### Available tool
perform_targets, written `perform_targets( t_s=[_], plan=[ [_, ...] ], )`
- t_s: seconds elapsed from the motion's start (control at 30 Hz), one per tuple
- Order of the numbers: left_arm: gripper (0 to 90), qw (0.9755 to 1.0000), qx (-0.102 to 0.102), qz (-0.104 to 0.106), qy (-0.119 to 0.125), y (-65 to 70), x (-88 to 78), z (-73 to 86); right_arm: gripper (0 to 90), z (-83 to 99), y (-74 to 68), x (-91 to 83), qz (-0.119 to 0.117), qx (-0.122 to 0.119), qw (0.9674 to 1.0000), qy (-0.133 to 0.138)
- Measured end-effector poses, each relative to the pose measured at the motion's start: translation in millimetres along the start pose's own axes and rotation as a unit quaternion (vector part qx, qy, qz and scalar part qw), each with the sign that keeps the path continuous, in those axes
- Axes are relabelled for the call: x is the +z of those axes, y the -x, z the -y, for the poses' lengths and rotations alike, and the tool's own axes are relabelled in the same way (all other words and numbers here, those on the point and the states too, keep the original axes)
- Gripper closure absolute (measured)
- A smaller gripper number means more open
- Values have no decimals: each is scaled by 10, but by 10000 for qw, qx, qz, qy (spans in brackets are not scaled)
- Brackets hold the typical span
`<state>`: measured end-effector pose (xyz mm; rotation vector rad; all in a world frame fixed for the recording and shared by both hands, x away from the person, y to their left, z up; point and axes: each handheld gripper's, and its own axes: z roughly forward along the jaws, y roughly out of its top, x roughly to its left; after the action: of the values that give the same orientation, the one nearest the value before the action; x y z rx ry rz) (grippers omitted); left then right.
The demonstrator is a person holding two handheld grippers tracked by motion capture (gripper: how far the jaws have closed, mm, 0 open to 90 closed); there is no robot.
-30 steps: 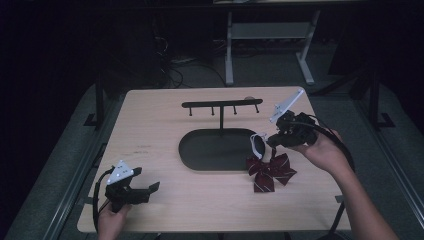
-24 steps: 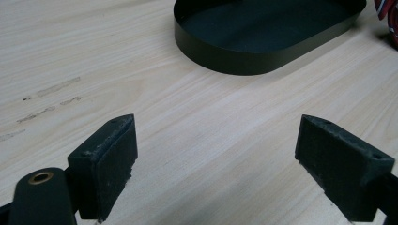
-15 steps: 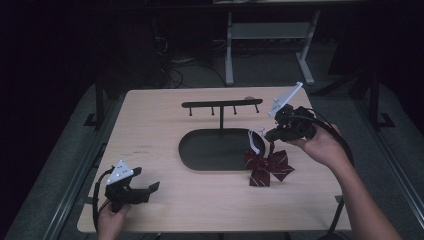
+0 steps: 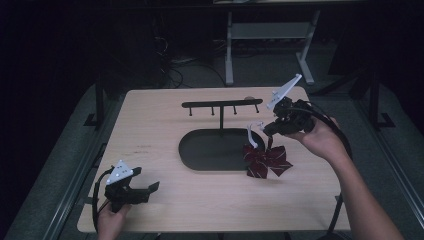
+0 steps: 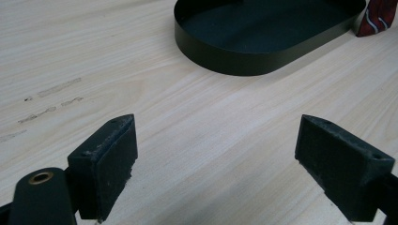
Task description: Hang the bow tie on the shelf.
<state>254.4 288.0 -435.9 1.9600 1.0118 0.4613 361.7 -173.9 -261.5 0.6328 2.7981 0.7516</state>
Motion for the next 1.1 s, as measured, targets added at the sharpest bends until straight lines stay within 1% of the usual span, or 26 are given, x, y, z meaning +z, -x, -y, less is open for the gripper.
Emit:
perform_targets(
  t_s=[0.13,0.37,0.73,0.93,0.97,1.1],
  plan=[
    [131,10000,0,-2,0,2,0,0,874,-38,9,-26,18,21,10000,8],
    [131,10000,14,-6,-8,-1,-6,-2,874,-115,39,-69,72,-26,10000,60],
    [131,10000,12,7,8,1,-7,-3,874,-170,128,-103,95,50,9999,115],
    [131,10000,11,0,6,3,-5,-2,874,-192,167,-116,120,105,9998,95],
    [131,10000,11,1,4,3,-5,-2,874,-195,181,-114,125,84,9998,101],
    [131,10000,10,4,6,2,-4,-2,874,-217,209,-123,130,154,9997,106]
  ],
)
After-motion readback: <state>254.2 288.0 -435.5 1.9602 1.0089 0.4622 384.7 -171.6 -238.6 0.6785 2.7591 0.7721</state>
